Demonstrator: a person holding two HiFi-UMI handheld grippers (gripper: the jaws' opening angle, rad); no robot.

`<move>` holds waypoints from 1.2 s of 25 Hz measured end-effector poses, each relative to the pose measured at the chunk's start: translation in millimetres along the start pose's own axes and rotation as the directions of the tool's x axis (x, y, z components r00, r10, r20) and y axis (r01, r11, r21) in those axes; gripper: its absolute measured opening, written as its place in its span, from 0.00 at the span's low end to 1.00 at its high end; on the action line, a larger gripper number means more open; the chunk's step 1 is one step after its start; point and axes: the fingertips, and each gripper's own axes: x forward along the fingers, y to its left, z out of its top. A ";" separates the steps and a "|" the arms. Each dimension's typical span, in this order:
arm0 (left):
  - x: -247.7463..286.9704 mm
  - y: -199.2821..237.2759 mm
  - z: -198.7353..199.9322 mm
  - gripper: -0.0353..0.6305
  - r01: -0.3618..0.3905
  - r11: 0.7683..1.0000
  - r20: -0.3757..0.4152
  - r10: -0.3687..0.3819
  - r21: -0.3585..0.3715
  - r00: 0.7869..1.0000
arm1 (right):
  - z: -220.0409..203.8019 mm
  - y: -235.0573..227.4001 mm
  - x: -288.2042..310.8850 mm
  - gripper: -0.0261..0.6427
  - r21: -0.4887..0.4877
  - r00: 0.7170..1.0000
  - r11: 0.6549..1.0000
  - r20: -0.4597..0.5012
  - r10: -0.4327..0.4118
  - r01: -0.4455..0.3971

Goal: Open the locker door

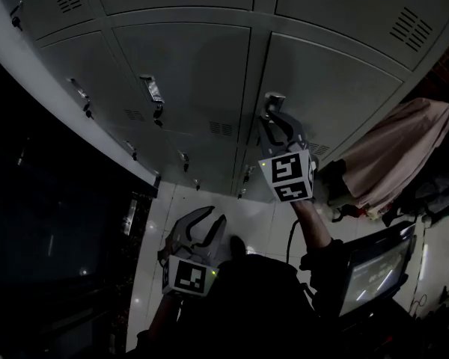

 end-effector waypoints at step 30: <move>-15.5 -10.7 -16.0 0.22 0.074 0.997 -0.022 -0.074 -0.002 0.997 | -0.6 11.0 -21.1 0.11 0.177 0.997 0.984 0.071 -0.030 0.017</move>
